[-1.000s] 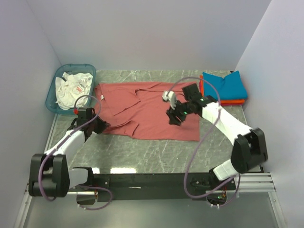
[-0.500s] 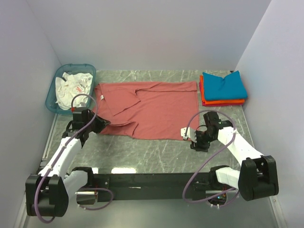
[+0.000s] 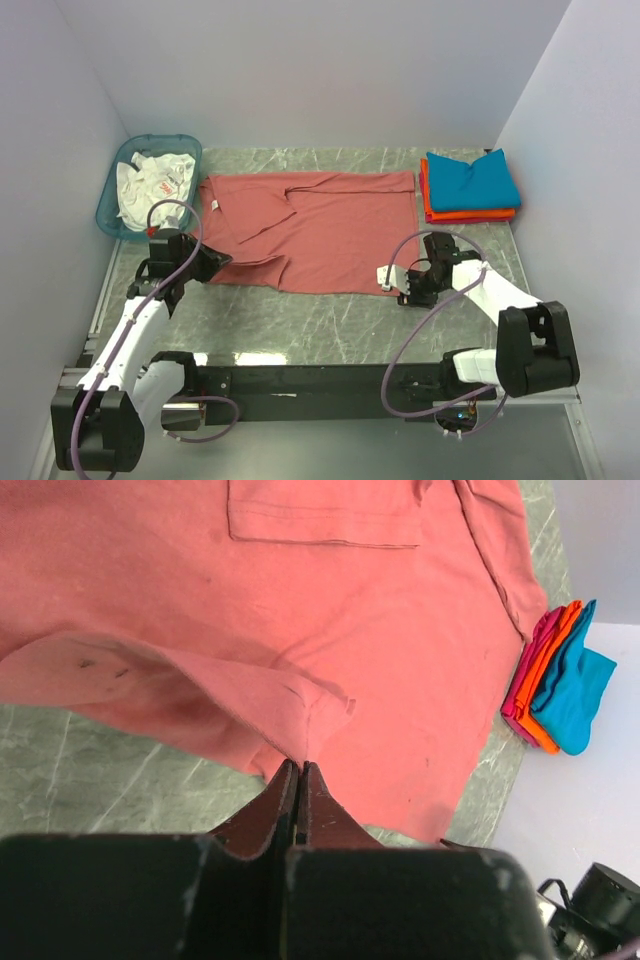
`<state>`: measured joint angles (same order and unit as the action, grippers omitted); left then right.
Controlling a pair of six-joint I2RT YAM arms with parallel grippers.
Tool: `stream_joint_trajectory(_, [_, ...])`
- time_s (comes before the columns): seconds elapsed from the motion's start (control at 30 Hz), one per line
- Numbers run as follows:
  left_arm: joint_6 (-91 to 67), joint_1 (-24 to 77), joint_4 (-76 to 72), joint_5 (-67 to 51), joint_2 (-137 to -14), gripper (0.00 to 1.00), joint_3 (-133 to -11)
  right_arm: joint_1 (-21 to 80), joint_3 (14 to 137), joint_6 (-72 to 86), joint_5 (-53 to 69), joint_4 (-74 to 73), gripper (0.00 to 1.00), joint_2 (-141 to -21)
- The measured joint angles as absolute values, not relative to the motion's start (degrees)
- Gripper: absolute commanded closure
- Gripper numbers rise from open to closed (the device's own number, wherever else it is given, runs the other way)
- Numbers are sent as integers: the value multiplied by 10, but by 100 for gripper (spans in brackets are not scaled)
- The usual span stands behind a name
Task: Fold and stack the t-shirts
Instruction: Fold the tshirt
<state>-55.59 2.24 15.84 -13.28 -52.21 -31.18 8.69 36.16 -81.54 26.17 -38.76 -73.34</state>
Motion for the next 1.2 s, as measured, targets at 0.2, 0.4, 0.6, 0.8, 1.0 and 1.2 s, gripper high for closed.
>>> stream_joint_trajectory(0.2, [-556,22,158,-133,-514,99,-311,80,367,-807,247,-365,53,-763])
stream_joint_trajectory(0.4, [-556,22,159,-137,-513,100,-311,77,378,-799,243,-354,61,-782])
stream_joint_trajectory(0.6, [-556,22,168,-139,-498,100,-311,76,387,-792,239,-335,95,-801])
stream_joint_trajectory(0.8, [-556,22,179,-152,-485,99,-314,71,390,-786,238,-327,100,-804])
stream_joint_trajectory(1.0, [-551,22,185,-166,-484,100,-337,55,396,-769,247,-347,100,-802])
stream_joint_trajectory(1.2, [-547,22,184,-170,-486,100,-359,46,423,-748,259,-381,100,-801])
